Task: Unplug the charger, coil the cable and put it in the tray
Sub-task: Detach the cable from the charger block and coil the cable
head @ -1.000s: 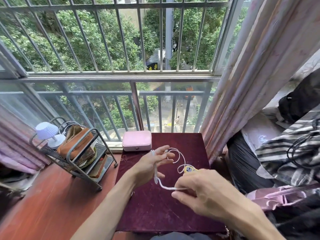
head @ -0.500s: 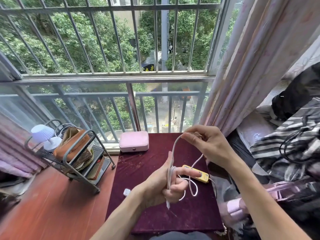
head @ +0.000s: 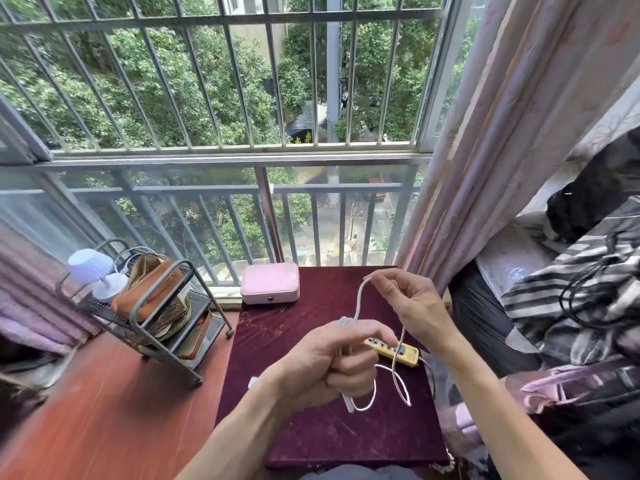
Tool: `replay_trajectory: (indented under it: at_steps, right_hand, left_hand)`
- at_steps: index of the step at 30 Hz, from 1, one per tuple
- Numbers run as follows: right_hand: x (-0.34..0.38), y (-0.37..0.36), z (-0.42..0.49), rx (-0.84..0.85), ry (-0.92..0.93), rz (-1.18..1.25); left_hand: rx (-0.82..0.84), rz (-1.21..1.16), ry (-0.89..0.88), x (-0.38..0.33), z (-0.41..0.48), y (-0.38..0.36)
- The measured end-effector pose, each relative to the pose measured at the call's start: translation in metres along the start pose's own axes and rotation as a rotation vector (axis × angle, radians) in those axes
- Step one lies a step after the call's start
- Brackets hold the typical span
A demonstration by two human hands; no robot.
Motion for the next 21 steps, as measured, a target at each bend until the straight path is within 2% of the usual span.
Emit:
replay_trajectory:
  at_steps: [5,9,12,15,21]
  right_hand:
    - [-0.017,-0.030,-0.014,0.144,-0.120,-0.068]
    - [-0.047,-0.062,-0.035,0.334,-0.268,-0.330]
    - [-0.051,-0.083,-0.051,0.388,-0.220,-0.402]
    - [-0.046,-0.094,-0.067,0.405,-0.155,-0.363]
    - [-0.048,-0.089,-0.089,0.408,-0.009,-0.564]
  left_hand:
    - [-0.022,-0.068,-0.036,-0.007,0.008,-0.010]
    - [-0.121,-0.046,-0.121,-0.015,0.015,0.003]
    - [-0.201,-0.086,-0.137,-0.022,0.016,0.021]
    - [-0.273,-0.105,-0.170,-0.032,0.016,0.038]
    - [-0.303,-0.083,-0.190,-0.043,0.011,0.065]
Point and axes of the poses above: each hand's wrist, its own z-axis towards the middle knuckle, its own y-axis out of the back of the hand, x = y × z, the point moved 7 cm from there along z, towards the middle knuckle, and after that the axes turned 7 degrees about -y, right-handed, at the moved point
